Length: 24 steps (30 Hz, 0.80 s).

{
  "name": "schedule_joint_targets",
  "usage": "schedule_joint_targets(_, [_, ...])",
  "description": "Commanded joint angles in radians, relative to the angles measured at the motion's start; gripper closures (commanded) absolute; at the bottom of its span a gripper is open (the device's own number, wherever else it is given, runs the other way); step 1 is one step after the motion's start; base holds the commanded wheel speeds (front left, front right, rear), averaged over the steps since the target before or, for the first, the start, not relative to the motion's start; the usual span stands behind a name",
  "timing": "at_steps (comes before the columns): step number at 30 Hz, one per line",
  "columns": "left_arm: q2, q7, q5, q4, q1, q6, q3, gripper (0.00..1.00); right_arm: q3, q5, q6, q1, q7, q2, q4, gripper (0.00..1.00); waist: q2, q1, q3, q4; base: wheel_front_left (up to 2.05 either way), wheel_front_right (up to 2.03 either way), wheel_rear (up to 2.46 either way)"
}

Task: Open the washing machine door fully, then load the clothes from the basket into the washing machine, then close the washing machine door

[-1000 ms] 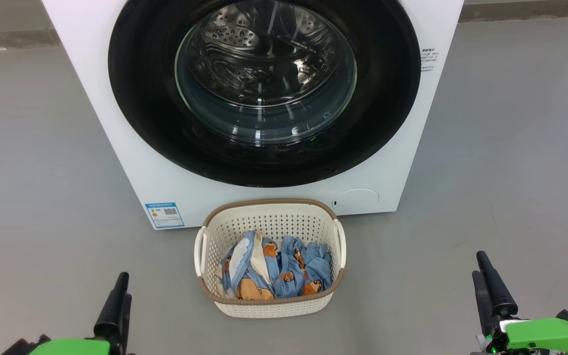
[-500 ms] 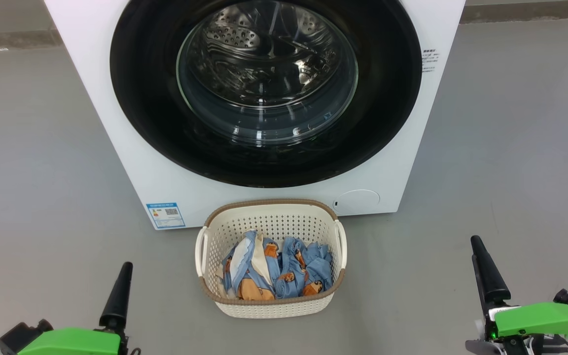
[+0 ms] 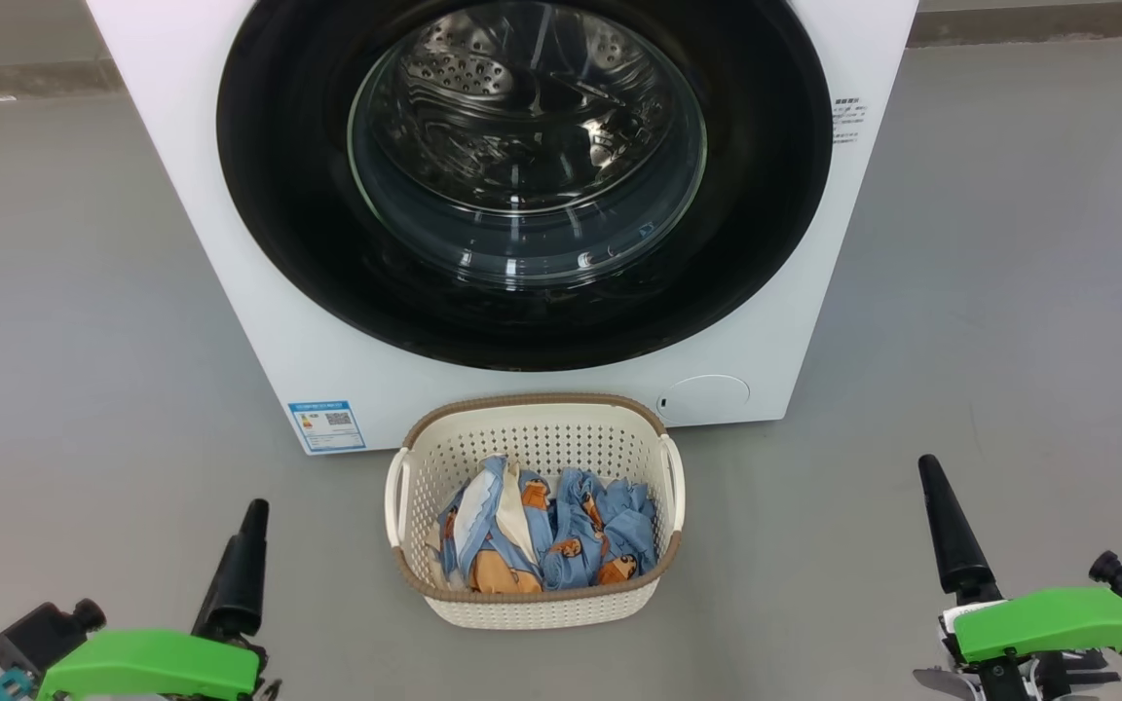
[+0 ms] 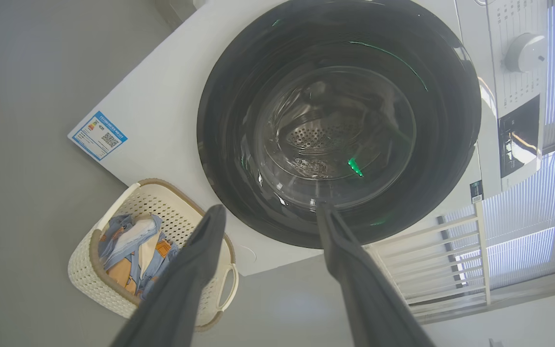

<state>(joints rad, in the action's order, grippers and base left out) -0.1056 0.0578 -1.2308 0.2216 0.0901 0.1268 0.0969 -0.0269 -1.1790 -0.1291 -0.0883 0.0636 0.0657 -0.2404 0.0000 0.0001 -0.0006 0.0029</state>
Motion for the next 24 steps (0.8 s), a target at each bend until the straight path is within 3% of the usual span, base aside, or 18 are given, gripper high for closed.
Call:
schedule_joint_targets(1, [-0.022, 0.014, 0.036, -0.032, 0.053, 0.002, -0.008, 0.00, 0.020, 0.026, -0.001, -0.060, 0.011, 0.010, 0.031, 0.00, 0.0000, -0.0001, 0.000, 0.000, 0.00, 0.00, 0.00])
schedule_joint_targets(24, [-0.067, 0.079, 0.331, -0.019, 0.085, 0.003, 0.052, 0.00, 0.054, 0.275, -0.001, -0.093, 0.076, 0.021, 0.028, 0.00, 0.0000, -0.0001, -0.002, -0.001, 0.00, 0.00, 0.00])
